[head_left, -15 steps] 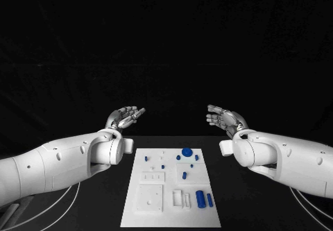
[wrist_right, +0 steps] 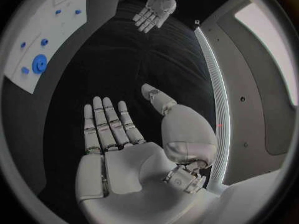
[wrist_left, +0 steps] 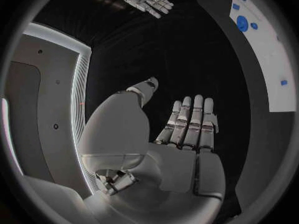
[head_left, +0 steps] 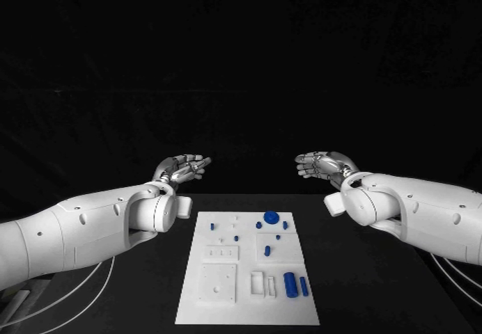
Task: Assemble the parts on the task board
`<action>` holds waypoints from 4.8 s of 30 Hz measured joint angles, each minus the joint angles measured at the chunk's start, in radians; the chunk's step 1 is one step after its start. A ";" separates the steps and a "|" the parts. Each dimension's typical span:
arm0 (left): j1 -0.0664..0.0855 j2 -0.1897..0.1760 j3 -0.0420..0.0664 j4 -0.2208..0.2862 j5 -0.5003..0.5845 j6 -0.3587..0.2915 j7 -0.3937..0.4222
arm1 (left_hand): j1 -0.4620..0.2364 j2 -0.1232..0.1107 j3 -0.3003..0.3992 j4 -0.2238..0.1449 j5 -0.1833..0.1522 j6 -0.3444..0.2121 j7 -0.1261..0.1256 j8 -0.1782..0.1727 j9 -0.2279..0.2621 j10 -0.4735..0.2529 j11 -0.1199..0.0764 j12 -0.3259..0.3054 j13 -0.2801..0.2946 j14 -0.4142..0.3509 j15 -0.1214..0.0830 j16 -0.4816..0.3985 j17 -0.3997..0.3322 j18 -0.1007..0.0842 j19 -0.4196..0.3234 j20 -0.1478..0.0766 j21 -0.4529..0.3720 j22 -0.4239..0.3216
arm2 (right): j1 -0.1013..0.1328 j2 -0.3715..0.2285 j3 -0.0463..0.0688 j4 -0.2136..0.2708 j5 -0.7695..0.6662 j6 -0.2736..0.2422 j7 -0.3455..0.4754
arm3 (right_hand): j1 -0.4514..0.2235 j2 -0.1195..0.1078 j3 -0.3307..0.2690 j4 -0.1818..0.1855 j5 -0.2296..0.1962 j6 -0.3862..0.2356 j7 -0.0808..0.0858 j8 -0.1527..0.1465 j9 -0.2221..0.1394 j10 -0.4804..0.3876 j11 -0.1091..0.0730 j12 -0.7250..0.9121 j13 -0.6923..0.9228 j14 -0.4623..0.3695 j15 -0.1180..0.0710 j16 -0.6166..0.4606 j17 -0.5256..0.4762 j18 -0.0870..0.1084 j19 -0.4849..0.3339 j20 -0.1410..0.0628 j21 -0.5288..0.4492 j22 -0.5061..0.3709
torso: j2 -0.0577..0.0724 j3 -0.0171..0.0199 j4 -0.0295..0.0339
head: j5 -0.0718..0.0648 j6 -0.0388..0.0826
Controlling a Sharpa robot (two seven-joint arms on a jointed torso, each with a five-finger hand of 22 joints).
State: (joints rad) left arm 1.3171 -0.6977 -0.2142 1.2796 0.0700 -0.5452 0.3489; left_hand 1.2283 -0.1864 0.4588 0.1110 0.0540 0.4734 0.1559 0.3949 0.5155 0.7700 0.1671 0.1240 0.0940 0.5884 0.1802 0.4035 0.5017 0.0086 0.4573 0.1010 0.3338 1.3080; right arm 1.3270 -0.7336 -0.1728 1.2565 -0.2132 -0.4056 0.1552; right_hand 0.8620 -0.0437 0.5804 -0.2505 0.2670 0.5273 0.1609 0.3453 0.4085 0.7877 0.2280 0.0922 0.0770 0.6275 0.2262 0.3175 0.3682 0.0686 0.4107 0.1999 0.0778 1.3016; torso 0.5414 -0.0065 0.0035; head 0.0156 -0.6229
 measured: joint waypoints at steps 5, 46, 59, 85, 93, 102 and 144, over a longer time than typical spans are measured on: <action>0.000 -0.007 0.000 0.005 0.000 0.025 -0.005 | 0.039 0.047 -0.024 -0.076 0.006 0.124 0.013 0.024 -0.010 0.139 0.008 0.049 0.017 0.181 -0.020 0.062 0.008 0.046 0.156 -0.037 0.054 0.000 | 0.000 0.020 0.000 -0.035 -0.158 -0.002 -0.011 | 0.090 -0.023 0.040 -0.017 -0.001 0.070 0.009 0.028 0.006 0.079 -0.010 0.021 0.005 0.088 -0.016 0.041 0.019 0.040 0.102 -0.006 0.015 -0.003 | 0.000 -0.0005 0.0000 | 0.001 -0.001; 0.051 -0.149 0.012 0.256 -0.097 0.138 -0.022 | -0.073 0.107 0.043 -0.392 0.057 0.345 0.013 -0.038 -0.050 0.431 -0.069 0.007 0.071 0.496 -0.189 0.422 0.191 0.045 0.422 -0.205 0.419 -0.001 | -0.047 0.258 0.003 -0.280 -1.329 0.078 -0.161 | 0.270 -0.125 0.131 -0.036 -0.108 0.374 -0.014 0.044 0.027 0.408 -0.144 0.018 0.069 0.709 -0.257 0.794 0.456 0.147 0.869 -0.212 0.743 0.008 | 0.105 0.0071 0.0592 | -0.029 0.031; 0.056 -0.149 0.016 0.273 -0.101 0.140 -0.022 | -0.088 0.101 0.043 -0.392 0.057 0.341 0.017 -0.047 -0.051 0.412 -0.058 -0.017 0.068 0.500 -0.185 0.422 0.183 0.045 0.420 -0.203 0.424 -0.001 | -0.075 0.282 0.004 -0.312 -1.391 0.082 -0.183 | 0.268 -0.135 0.136 -0.031 -0.120 0.374 -0.014 0.032 0.025 0.402 -0.139 0.000 0.066 0.706 -0.253 0.809 0.441 0.147 0.867 -0.215 0.756 0.007 | 0.143 0.0088 0.0764 | -0.038 0.041; 0.056 -0.148 0.017 0.280 -0.103 0.141 -0.023 | -0.101 0.096 0.046 -0.389 0.050 0.337 0.021 -0.055 -0.050 0.405 -0.054 -0.028 0.067 0.503 -0.182 0.422 0.179 0.045 0.415 -0.197 0.429 0.000 | -0.092 0.304 0.004 -0.357 -1.460 0.082 -0.219 | 0.264 -0.151 0.141 -0.025 -0.143 0.374 -0.014 0.022 0.024 0.399 -0.135 -0.016 0.060 0.702 -0.249 0.823 0.423 0.146 0.867 -0.215 0.765 0.007 | 0.194 0.0049 0.1015 | -0.061 0.052; 0.056 -0.145 0.018 0.277 -0.103 0.141 -0.023 | -0.105 0.092 0.046 -0.389 0.050 0.337 0.021 -0.055 -0.050 0.405 -0.055 -0.028 0.067 0.503 -0.182 0.426 0.178 0.045 0.415 -0.197 0.429 0.000 | -0.097 0.307 0.004 -0.369 -1.472 0.083 -0.227 | 0.262 -0.157 0.144 -0.023 -0.158 0.374 -0.014 0.017 0.024 0.395 -0.131 -0.020 0.057 0.702 -0.249 0.827 0.416 0.146 0.867 -0.215 0.764 0.007 | 0.209 0.0023 0.1055 | -0.064 0.051; 0.056 -0.144 0.018 0.275 -0.103 0.141 -0.024 | -0.105 0.092 0.049 -0.386 0.050 0.334 0.024 -0.055 -0.050 0.404 -0.057 -0.032 0.067 0.503 -0.182 0.426 0.177 0.045 0.419 -0.201 0.433 0.000 | -0.098 0.305 0.004 -0.360 -1.480 0.091 -0.235 | 0.262 -0.157 0.150 -0.017 -0.166 0.374 -0.014 0.017 0.025 0.395 -0.132 -0.020 0.056 0.700 -0.247 0.836 0.409 0.146 0.867 -0.215 0.768 0.007 | 0.225 0.0006 0.1079 | -0.067 0.054; 0.057 -0.145 0.018 0.258 -0.104 0.142 -0.029 | -0.113 0.092 0.052 -0.383 0.050 0.334 0.024 -0.059 -0.047 0.403 -0.061 -0.036 0.067 0.507 -0.178 0.434 0.177 0.045 0.422 -0.201 0.440 -0.001 | -0.094 0.286 0.009 -0.306 -1.530 -0.023 -0.302 | 0.272 -0.123 0.241 -0.034 -0.218 0.510 -0.058 0.052 0.084 0.519 -0.179 0.044 0.123 0.706 -0.279 0.870 0.340 0.084 0.885 -0.254 0.863 0.007 | 0.260 -0.0007 0.1147 | -0.071 0.093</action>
State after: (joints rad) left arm 1.3746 -0.8426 -0.1964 1.5374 -0.0338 -0.4030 0.3202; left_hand 1.1157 -0.0948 0.5104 -0.2724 0.1036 0.8073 0.1800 0.3361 0.4682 1.1734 0.1063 0.0881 0.1615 1.0953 0.0020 0.8371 0.6782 0.0531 0.8797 -0.1002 0.7743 1.3073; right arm 1.2329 -0.4477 -0.1634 0.9507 -1.7430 -0.4286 -0.1470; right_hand 1.1340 -0.1670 0.8212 -0.2847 0.0494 1.0376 0.1033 0.3977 0.4929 1.3071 0.0486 0.1363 0.2004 1.3339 -0.0530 1.1871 0.7085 0.1529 1.2953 -0.0541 0.9408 1.3084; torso 0.8014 -0.0072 0.1181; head -0.0554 -0.5303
